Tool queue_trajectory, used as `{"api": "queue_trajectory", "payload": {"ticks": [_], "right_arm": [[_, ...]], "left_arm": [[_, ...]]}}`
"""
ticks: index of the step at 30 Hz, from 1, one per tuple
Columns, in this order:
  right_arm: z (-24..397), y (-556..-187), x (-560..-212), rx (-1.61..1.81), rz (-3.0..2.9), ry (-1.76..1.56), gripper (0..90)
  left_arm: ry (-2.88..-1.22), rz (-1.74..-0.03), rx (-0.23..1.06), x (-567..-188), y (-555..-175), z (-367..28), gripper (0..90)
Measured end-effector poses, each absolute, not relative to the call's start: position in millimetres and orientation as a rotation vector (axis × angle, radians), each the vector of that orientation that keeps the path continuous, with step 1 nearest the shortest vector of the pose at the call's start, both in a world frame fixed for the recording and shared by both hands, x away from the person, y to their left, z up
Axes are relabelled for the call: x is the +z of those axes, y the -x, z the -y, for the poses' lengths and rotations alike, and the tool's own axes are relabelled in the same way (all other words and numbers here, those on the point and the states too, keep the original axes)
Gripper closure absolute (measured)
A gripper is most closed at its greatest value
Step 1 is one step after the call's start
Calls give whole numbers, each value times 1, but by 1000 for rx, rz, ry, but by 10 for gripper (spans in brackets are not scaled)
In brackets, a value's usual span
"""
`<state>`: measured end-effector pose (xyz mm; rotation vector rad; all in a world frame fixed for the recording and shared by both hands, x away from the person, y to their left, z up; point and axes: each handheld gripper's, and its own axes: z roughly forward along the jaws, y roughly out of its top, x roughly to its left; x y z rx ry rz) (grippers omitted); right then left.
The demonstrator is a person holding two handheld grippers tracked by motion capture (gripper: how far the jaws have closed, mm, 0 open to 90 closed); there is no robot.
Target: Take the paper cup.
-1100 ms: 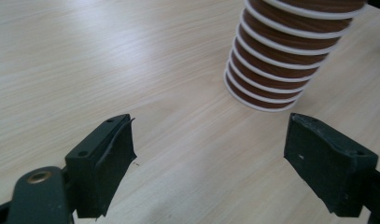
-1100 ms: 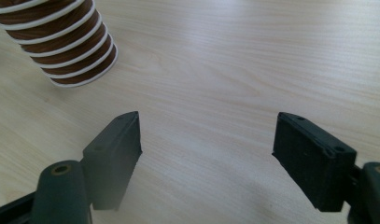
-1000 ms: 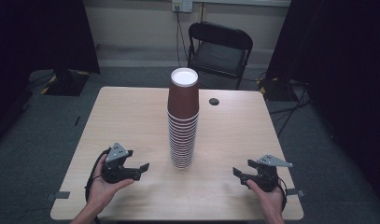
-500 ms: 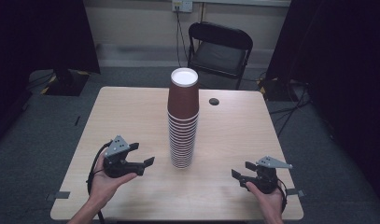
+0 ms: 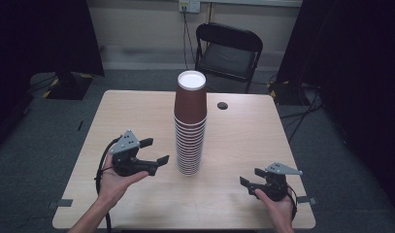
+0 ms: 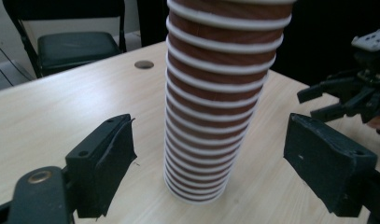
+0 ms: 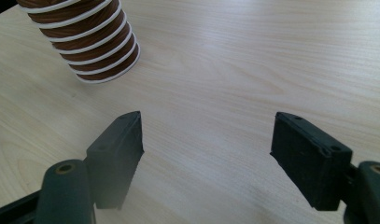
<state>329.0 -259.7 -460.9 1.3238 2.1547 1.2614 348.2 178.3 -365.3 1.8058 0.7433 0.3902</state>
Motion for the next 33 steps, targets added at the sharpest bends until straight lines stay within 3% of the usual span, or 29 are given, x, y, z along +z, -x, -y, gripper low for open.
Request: {"api": "queue_trajectory", "payload": {"ticks": [33], "right_arm": [[259, -330, -462, 1255, -2167, -1332, 245]], "left_arm": [[-1730, -570, 396, -273, -375, -153, 157]]}}
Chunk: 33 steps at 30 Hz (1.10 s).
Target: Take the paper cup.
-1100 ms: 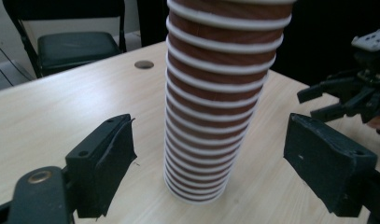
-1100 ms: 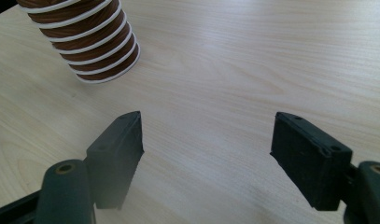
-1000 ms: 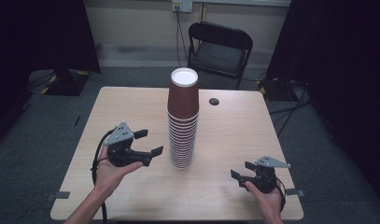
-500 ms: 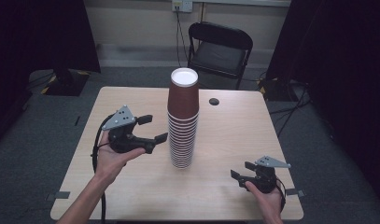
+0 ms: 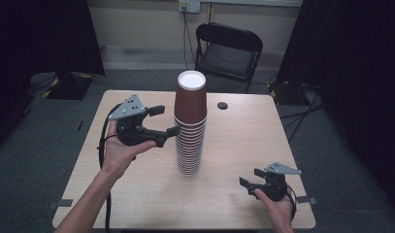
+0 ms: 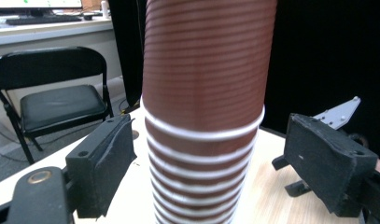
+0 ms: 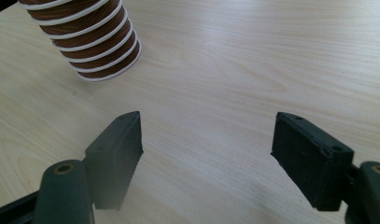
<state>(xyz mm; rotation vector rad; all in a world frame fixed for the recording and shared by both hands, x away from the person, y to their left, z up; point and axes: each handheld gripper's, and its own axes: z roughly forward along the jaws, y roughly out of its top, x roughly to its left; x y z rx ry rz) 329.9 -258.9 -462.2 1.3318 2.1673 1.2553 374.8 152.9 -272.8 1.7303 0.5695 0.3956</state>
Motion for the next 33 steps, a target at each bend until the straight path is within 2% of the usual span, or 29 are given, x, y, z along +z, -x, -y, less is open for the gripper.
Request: {"api": "queue_trajectory", "payload": {"ticks": [11, 14, 28, 33], "right_arm": [[259, -330, -464, 1237, -2160, -1353, 237], [258, -330, -464, 1240, -2167, -1349, 249], [262, -331, -464, 1300, -2148, -1389, 256], [263, -331, -464, 1301, -2146, -1391, 257]], "left_arm": [[-1711, -546, 416, -247, -383, -142, 155], [-1699, -543, 455, -242, -386, -137, 157], [-1742, -531, 411, -234, -406, -115, 152], [-1788, -533, 402, -235, -413, -105, 124]]}}
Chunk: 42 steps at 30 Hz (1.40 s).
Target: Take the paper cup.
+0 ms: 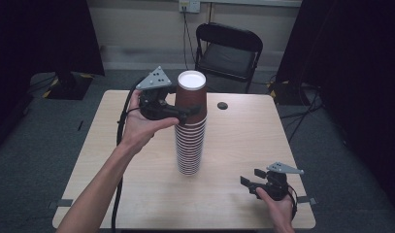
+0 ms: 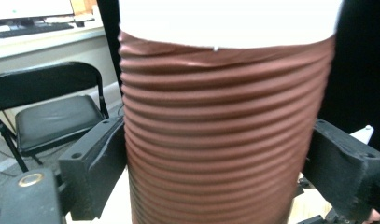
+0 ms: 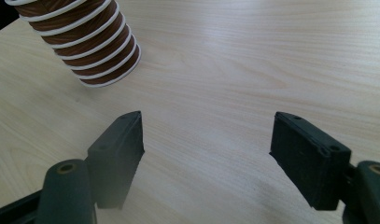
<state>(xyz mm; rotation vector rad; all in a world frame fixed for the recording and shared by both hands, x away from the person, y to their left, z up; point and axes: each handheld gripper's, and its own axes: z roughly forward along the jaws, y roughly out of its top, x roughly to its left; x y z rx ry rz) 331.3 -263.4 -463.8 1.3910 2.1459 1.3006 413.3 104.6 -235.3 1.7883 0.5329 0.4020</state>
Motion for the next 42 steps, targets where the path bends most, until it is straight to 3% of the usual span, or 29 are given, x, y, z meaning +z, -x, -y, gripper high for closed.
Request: {"api": "queue_trajectory", "payload": {"ticks": [11, 42], "right_arm": [[264, -333, -466, 1303, -2148, -1396, 260], [264, -332, -466, 1303, -2136, -1420, 273]], "left_arm": [[-1834, -541, 364, -244, -427, -93, 77], [-1761, -548, 413, -243, -421, -93, 120]]}}
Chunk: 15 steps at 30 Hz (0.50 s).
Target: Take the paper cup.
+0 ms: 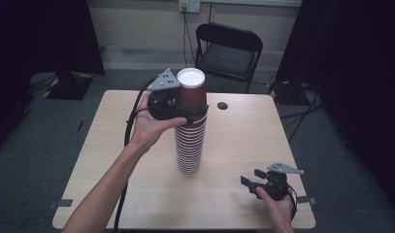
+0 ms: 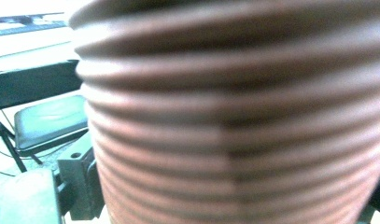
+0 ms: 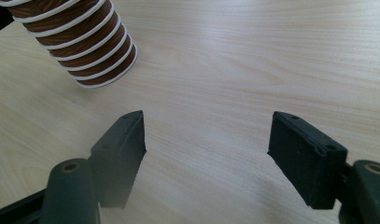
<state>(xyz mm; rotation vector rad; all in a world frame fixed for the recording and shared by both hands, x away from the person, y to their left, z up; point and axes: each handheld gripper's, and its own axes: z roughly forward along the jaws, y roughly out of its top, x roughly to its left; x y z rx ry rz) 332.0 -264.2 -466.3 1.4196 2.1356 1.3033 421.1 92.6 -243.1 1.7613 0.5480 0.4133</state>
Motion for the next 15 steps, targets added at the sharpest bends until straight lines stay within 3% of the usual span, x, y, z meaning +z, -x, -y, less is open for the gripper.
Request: {"api": "queue_trajectory", "payload": {"ticks": [15], "right_arm": [[262, -332, -466, 1307, -2136, -1418, 273]], "left_arm": [[-1719, -547, 405, -227, -421, -93, 124]]}}
